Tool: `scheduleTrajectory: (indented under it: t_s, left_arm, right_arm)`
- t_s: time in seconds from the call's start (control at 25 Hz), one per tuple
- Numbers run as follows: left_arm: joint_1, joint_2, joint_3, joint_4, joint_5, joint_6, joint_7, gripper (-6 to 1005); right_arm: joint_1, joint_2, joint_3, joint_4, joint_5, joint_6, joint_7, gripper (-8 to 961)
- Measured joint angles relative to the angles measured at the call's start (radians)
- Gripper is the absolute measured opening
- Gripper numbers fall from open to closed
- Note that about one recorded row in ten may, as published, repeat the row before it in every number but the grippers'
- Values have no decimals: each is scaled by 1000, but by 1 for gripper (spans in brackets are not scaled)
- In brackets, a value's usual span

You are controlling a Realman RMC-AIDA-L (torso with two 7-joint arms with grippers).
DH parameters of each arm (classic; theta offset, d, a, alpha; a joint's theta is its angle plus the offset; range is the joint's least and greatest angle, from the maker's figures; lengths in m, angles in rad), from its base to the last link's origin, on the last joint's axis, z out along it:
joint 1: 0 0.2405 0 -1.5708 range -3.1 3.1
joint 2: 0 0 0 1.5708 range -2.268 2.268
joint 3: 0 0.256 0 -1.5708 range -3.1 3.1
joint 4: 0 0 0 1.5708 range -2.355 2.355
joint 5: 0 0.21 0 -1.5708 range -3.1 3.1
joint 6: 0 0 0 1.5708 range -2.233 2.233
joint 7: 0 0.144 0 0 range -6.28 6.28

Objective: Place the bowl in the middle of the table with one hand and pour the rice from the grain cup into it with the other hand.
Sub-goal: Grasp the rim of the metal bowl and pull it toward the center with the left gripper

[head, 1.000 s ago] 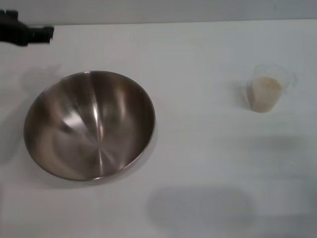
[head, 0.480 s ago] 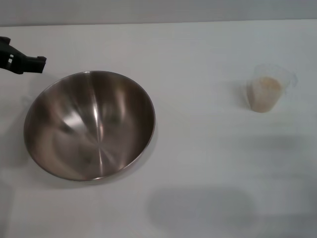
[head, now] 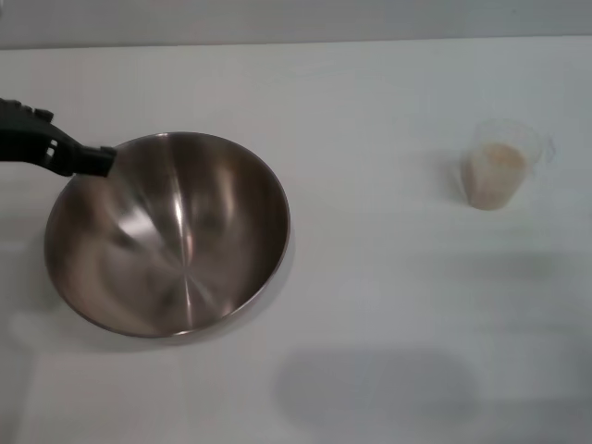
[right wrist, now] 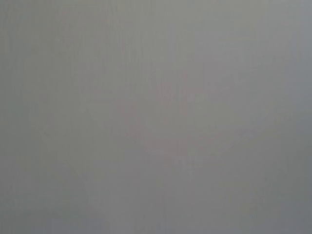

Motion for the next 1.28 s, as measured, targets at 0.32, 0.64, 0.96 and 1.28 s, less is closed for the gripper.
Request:
scheduleTrajectory:
  t_s: [0.32,0.64,0.96,1.28]
  left_arm:
    - [-15,0,17,69,0,10,-2,862]
    - [-23,2,10,126,2,39,6,861]
    - [-38,3,9,182,3,51,8,861]
    - [-49,3,10,215,4,56,5,862]
  right_arm:
    - [0,0,0,0,3,9,0,833]
    - [0,0,0,0,4,10,0,833]
    - [0,0,0,0,4,11,0,834]
    - [0,0,0,0,3,11,0,834]
